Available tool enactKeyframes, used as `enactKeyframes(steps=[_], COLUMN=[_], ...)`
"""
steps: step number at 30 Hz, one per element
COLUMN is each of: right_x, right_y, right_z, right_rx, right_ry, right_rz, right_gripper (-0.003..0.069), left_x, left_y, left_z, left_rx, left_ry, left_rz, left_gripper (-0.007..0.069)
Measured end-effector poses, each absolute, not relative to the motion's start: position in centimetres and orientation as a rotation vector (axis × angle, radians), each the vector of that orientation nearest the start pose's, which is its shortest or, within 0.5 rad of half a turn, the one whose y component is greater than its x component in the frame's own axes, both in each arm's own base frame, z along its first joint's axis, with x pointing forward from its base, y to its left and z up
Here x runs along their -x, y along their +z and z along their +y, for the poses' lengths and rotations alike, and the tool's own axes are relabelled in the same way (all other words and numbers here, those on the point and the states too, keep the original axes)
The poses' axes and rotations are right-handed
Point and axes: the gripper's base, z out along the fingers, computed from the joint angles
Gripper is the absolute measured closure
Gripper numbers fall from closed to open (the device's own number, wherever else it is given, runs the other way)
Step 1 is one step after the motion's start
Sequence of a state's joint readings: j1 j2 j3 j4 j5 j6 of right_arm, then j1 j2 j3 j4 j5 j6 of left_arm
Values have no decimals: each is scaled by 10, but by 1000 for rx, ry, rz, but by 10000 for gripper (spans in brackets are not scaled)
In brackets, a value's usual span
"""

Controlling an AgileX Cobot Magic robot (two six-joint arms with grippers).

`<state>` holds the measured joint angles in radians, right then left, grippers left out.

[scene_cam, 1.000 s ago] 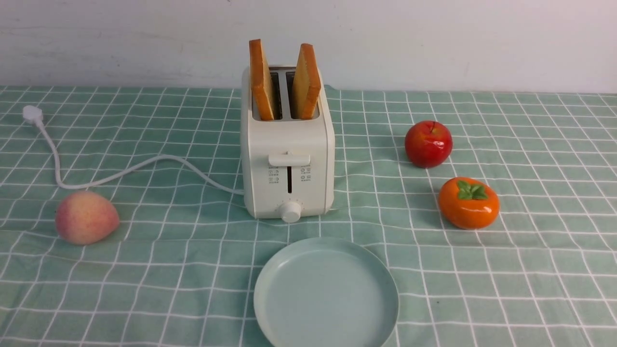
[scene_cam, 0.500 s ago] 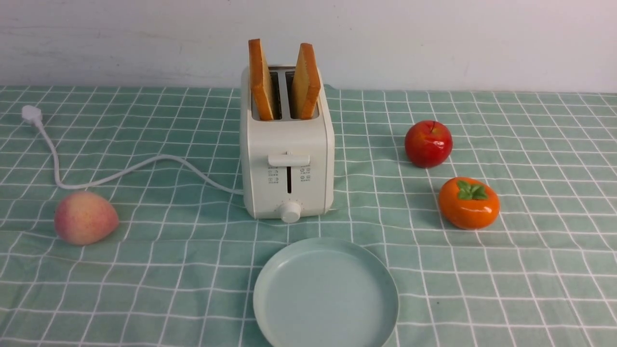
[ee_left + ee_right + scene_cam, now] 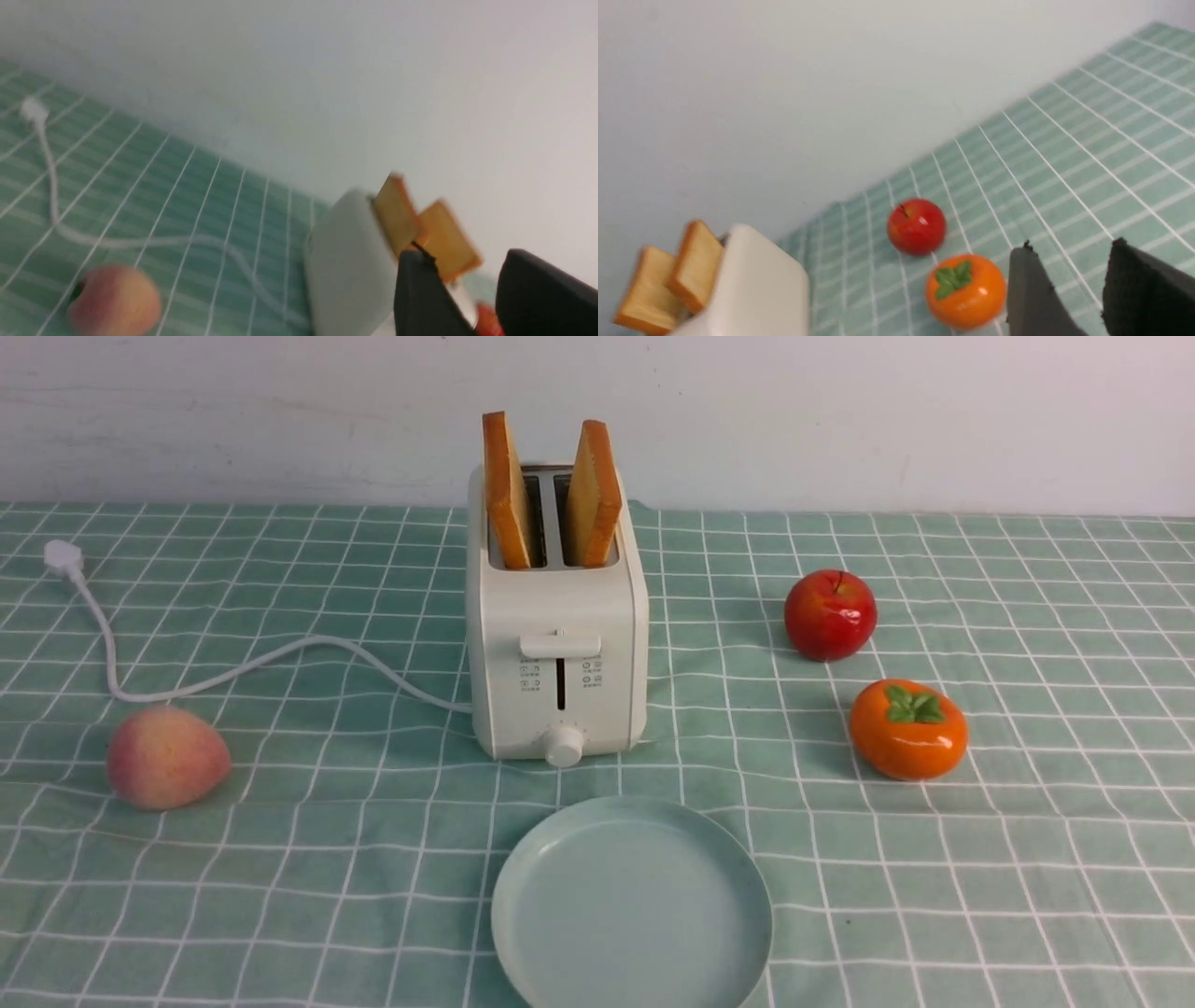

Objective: Take toasted bread from bread machine on blue coffee table place on plate.
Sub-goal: 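Grasp the toast slice in the toaster and pull it up out of the slot with the right gripper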

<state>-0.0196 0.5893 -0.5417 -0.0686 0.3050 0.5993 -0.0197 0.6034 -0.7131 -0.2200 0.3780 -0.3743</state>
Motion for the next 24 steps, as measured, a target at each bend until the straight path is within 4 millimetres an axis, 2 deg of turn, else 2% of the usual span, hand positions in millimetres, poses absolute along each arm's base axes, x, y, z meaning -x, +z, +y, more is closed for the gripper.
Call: enactKeyframes(steps=[1,4,8,13,15,18,19,20,24], right_x=[-139,-162,-183,-202,-216,-234,-235,-248,-287], right_y=[319,310,292,274,265,266,266,272,295], right_z=[-6,-9,-8,6,22,47,49,64,100], right_rx=[-509,-452,-459,-420,-348,-211,-199,-145,-103], right_ry=[273,156,155,211,254,298,303,345,497], right_rz=[1882,2009,2104,2203,2279,2344,2350,2371,2373], right_gripper=[419,419,419,419,419,419,419,419,419], left_x=[-132,-147,-154,-160,-163,-164,-165,-164,-162], left_y=[368,358,347,332,322,317,316,316,316], left_z=[-11,-16,-29,-45,-54,-61,-62,-65,-73], left_rx=[408,356,306,326,344,308,297,254,146], left_ry=[-465,-418,-483,-626,-697,-729,-729,-729,-726], left_rz=[1842,1983,2077,2158,2212,2246,2249,2257,2264], left_gripper=[387,387,386,386,386,386,386,386,386])
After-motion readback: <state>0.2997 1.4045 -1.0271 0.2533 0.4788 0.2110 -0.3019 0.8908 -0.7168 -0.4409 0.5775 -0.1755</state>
